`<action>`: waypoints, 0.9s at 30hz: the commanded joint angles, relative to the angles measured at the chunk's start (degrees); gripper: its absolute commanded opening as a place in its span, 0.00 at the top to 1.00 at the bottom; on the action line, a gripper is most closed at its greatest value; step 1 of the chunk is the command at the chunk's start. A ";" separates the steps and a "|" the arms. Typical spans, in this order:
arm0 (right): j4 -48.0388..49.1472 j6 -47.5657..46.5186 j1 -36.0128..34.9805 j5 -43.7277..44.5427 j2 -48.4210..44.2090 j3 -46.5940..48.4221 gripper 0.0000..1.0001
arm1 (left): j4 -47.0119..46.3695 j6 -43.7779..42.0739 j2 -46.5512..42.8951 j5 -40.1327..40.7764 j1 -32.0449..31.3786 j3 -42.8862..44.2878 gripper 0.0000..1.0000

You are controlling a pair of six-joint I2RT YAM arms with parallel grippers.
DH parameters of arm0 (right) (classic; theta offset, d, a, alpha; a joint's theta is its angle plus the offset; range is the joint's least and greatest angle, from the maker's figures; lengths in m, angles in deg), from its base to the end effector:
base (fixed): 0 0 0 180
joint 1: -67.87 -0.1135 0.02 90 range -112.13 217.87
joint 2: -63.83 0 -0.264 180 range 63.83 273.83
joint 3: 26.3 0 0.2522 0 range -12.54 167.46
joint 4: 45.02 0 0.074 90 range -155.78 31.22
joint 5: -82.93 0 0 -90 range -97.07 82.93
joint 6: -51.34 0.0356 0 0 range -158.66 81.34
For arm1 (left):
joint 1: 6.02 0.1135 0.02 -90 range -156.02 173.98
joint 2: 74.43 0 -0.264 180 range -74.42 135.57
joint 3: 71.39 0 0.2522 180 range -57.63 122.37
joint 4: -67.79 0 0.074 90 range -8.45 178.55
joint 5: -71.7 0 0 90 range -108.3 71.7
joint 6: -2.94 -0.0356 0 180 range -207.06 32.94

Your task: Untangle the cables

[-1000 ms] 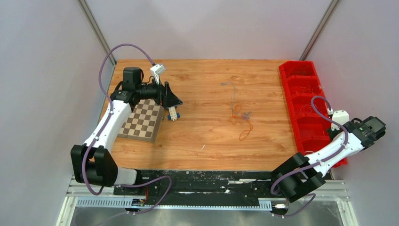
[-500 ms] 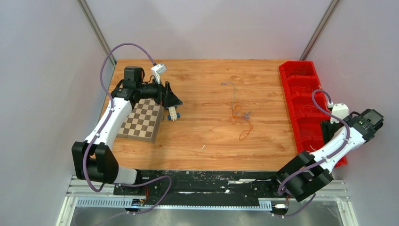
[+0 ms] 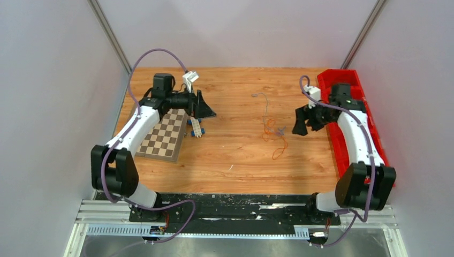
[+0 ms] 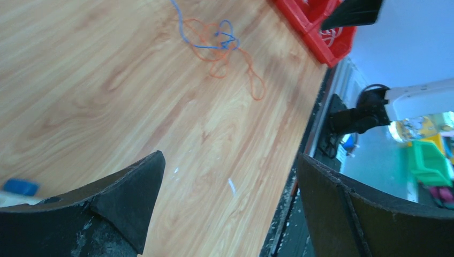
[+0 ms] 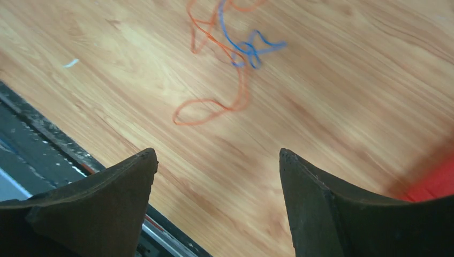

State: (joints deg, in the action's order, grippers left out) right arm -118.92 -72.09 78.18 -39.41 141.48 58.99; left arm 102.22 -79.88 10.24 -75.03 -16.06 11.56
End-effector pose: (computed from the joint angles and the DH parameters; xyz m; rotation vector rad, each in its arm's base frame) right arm 0.2547 -0.0270 0.3096 -0.6539 2.4323 0.4797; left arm 0.3129 -0.0856 0.3136 0.6135 2.0368 -1.2511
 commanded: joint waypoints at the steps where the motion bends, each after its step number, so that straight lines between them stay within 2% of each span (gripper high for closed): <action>1: 8.71 7.70 -6.04 -5.37 8.25 1.29 0.19 | -7.41 5.00 9.08 -1.05 -6.70 3.80 0.00; 3: 10.07 7.94 -7.93 -5.32 13.48 4.01 0.21 | -8.23 7.48 14.90 -1.25 -9.35 7.55 0.03; 6: 11.54 9.22 -9.73 -5.04 21.97 8.80 0.24 | -14.47 12.98 21.28 -1.17 -12.30 11.70 0.07; 11: 17.79 15.41 -13.11 -3.83 30.69 15.63 0.26 | -25.66 22.97 31.82 1.44 -13.71 18.00 0.10; 13: 20.33 18.12 -14.26 -3.05 33.78 18.26 0.27 | -27.28 27.31 34.86 1.45 -13.77 20.14 0.10; 18: 21.93 23.19 -15.59 -3.85 43.37 27.90 0.32 | -27.98 28.25 36.88 1.86 -13.76 20.65 0.10; 23: 22.50 25.60 -16.37 -4.71 50.54 31.70 0.39 | -27.14 25.85 34.53 3.48 -13.71 17.42 0.06; 26: 22.75 26.65 -16.40 -5.73 52.77 32.45 0.50 | -25.96 23.31 31.86 4.72 -13.76 15.38 0.02; 27: 22.75 27.31 -16.37 -6.59 53.18 32.76 0.57 | -25.29 22.61 31.00 4.90 -13.77 15.33 0.02</action>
State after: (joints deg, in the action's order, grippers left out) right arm -97.50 -48.64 61.79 -43.10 192.52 88.98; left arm 77.28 -54.15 46.80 -71.69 -29.88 28.23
